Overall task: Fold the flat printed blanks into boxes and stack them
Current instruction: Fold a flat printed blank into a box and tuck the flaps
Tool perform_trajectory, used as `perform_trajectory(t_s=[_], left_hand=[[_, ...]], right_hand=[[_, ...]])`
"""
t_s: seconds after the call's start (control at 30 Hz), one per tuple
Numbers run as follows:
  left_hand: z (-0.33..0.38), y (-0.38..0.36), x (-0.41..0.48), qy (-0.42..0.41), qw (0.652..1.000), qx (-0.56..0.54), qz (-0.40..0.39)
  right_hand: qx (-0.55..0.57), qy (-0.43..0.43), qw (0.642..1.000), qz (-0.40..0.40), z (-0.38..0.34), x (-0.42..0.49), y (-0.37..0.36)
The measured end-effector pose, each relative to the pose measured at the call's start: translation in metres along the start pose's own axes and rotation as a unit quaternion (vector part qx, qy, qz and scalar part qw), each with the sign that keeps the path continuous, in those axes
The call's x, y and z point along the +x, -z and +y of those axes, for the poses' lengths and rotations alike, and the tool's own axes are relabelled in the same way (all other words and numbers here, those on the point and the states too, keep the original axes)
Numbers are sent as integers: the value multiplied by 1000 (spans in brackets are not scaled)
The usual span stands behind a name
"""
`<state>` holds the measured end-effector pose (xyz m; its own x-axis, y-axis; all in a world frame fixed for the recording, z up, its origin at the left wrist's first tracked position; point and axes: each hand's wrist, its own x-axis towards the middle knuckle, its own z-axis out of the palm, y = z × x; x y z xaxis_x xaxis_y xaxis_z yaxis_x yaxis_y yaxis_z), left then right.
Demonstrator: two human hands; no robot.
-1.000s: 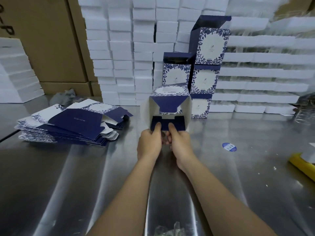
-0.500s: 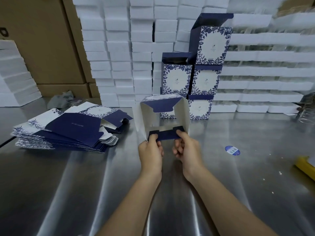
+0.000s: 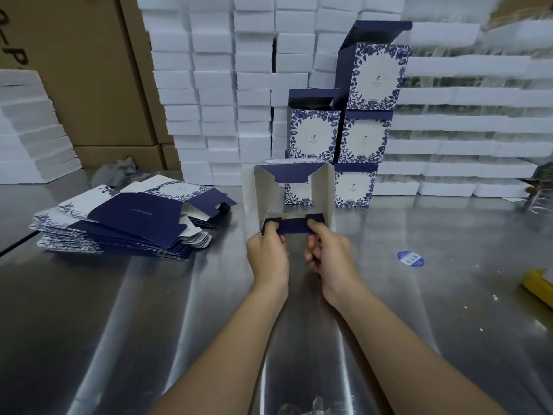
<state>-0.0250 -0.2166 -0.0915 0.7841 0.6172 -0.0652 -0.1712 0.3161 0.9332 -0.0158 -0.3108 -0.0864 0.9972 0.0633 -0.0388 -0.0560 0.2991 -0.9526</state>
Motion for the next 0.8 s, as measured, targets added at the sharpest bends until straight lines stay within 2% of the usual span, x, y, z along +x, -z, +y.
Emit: perform_trajectory(t_s=[0.3,0.8], left_hand=[[0,-7,8,-31,999,-6,32],[3,-9,7,-35,998,-22,53]], right_hand=[[-17,-6,1000,-2,-3,-1,-3],[-30,-5,999,-12,-1,6,-6]])
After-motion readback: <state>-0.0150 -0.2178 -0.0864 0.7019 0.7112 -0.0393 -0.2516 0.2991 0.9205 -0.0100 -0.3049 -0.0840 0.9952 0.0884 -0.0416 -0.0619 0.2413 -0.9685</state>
